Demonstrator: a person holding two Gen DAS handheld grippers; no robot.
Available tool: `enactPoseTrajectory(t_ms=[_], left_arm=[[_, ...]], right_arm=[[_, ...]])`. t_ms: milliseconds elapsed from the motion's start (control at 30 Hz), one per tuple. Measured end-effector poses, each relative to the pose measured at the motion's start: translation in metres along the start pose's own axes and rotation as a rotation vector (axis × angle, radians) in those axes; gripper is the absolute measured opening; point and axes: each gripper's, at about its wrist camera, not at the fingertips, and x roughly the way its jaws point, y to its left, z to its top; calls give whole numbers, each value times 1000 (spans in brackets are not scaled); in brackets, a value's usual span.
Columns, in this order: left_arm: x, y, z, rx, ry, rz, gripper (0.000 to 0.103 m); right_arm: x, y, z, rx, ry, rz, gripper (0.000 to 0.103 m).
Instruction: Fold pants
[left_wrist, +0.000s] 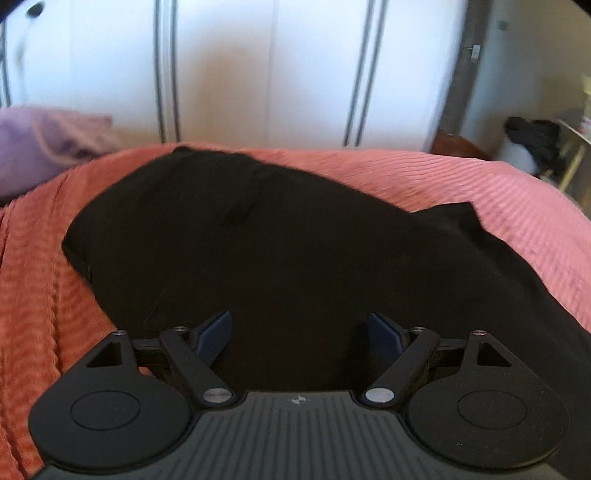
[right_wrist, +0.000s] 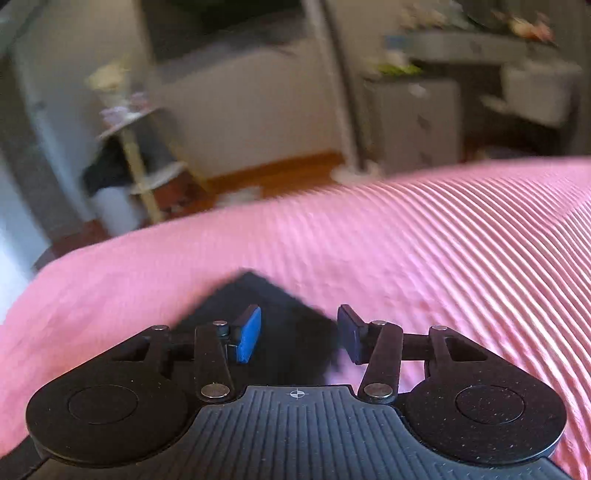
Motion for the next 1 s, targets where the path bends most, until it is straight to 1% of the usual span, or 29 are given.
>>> enactPoseTrajectory(t_ms=[33, 67, 133, 167, 200, 267, 300, 333, 367, 400, 433, 467, 533, 600, 700, 800, 833, 867, 900, 933, 1000], left_arm=[[2, 0, 1, -13, 2, 20, 82], [4, 2, 2, -20, -3, 37, 82], [2, 5, 4, -29, -15, 71, 82], [0, 6, 5, -32, -24, 91, 82], [1, 9, 6, -27, -33, 127, 82], [3, 13, 11, -5, -50, 188, 82], [4, 15, 13, 0, -71, 224, 82], [5, 18, 15, 4, -89, 240, 82], [10, 23, 18, 10, -102, 249, 83], [14, 27, 17, 13, -109, 262, 84], [20, 31, 15, 5, -101, 285, 87], [25, 35, 12, -9, -98, 290, 88], [28, 39, 7, -37, -120, 277, 89], [29, 37, 5, -29, -150, 288, 91], [31, 40, 5, -45, -178, 282, 94], [32, 41, 3, -50, -193, 280, 97], [32, 41, 2, -47, -198, 281, 98], [32, 38, 2, -45, -202, 283, 98], [31, 38, 2, -46, -208, 284, 98], [31, 39, 1, -53, -218, 287, 98], [29, 36, 3, -65, -243, 308, 98]], right_arm=[[1, 20, -1, -36, 16, 63, 53], [2, 49, -5, -93, 45, 136, 53], [4, 103, -17, -209, 115, 255, 53], [5, 133, -30, -276, 156, 320, 53], [6, 165, -44, -347, 202, 386, 52], [7, 228, -78, -465, 286, 497, 48], [7, 255, -93, -514, 318, 544, 43], [5, 282, -109, -559, 339, 587, 33], [2, 309, -124, -601, 348, 633, 28], [0, 332, -134, -621, 358, 667, 26], [0, 353, -143, -629, 375, 703, 28], [0, 370, -151, -628, 390, 737, 30], [3, 407, -162, -630, 432, 784, 52], [7, 444, -171, -638, 482, 821, 57], [10, 491, -191, -688, 540, 818, 58], [27, 524, -210, -741, 685, 823, 57], [26, 531, -215, -769, 692, 819, 48], [24, 534, -217, -796, 666, 830, 32], [20, 537, -218, -817, 633, 852, 6], [15, 538, -214, -824, 574, 841, 6], [16, 544, -208, -805, 499, 843, 6]])
